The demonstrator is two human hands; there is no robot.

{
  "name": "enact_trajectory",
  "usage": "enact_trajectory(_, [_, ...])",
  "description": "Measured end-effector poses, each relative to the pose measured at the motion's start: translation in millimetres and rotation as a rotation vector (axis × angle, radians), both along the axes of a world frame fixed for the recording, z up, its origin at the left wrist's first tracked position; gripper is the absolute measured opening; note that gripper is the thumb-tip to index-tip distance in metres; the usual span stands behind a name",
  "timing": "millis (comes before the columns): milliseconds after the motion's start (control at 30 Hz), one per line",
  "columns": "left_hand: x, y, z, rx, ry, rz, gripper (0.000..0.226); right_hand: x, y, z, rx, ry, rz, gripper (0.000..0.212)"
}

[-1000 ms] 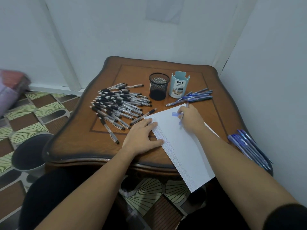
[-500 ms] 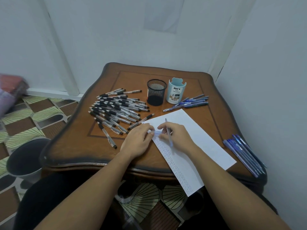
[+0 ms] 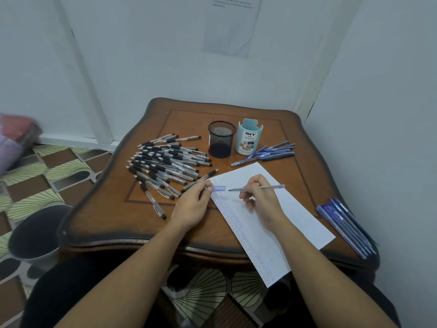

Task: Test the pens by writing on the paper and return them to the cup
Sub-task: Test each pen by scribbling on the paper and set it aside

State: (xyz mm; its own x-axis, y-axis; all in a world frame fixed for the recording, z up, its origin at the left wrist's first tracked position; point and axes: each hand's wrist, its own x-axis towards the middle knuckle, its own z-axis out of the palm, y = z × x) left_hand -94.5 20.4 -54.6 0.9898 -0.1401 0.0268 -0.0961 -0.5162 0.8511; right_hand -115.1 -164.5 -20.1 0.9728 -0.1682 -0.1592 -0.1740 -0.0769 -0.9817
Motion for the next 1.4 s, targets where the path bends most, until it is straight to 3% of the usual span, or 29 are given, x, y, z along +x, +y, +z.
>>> enact_trajectory(233, [-0.1, -0.3, 1.1, 0.006, 0.003, -0.010, 0.018, -5.2, 5.5, 1.0, -0.002, -0.052, 0.097, 0.002])
enact_trajectory(433, [1.4, 0.5, -0.5, -0.053, 0.022, 0.007, 0.016, -1.8, -1.4, 3.4, 0.206, 0.062, 0.052, 0.035])
enact_trajectory(567, [3.7, -0.8, -2.7, -0.087, 0.009, 0.014, 0.015, -1.4, -8.4, -1.9, 0.241, 0.017, 0.034, 0.017])
enact_trajectory(833, [6.2, -0.3, -5.6, -0.111, 0.012, 0.053, 0.025, 0.5, -5.9, -10.0, 0.219, 0.034, 0.064, 0.013])
enact_trajectory(967, [5.4, -1.2, -4.7, -0.157, 0.003, 0.071, 0.020, 6.4, -16.7, -0.7, -0.015, 0.010, 0.107, 0.007])
enact_trajectory(1033, [5.0, -0.7, -4.6, -0.168, -0.009, 0.069, 0.018, 9.6, -24.0, 5.4, -0.283, 0.007, 0.182, 0.005])
enact_trajectory(1167, [3.8, -1.1, -3.9, -0.093, -0.020, 0.065, 0.014, 11.4, -23.0, 5.6, -0.847, -0.026, 0.420, 0.021])
enact_trajectory(1267, [1.7, -1.2, -1.0, 0.061, 0.005, 0.024, 0.031, 9.6, -23.4, 3.9, -0.956, -0.033, 0.432, 0.025])
enact_trajectory(1333, [0.4, -0.9, -2.0, 0.170, -0.006, -0.029, 0.047, 7.4, -36.3, 5.2, -0.973, -0.062, 0.359, 0.024])
enact_trajectory(1400, [1.5, -0.4, -5.2, 0.212, -0.044, -0.062, 0.049, 2.0, -59.3, 10.6, -0.957, -0.079, 0.250, 0.024])
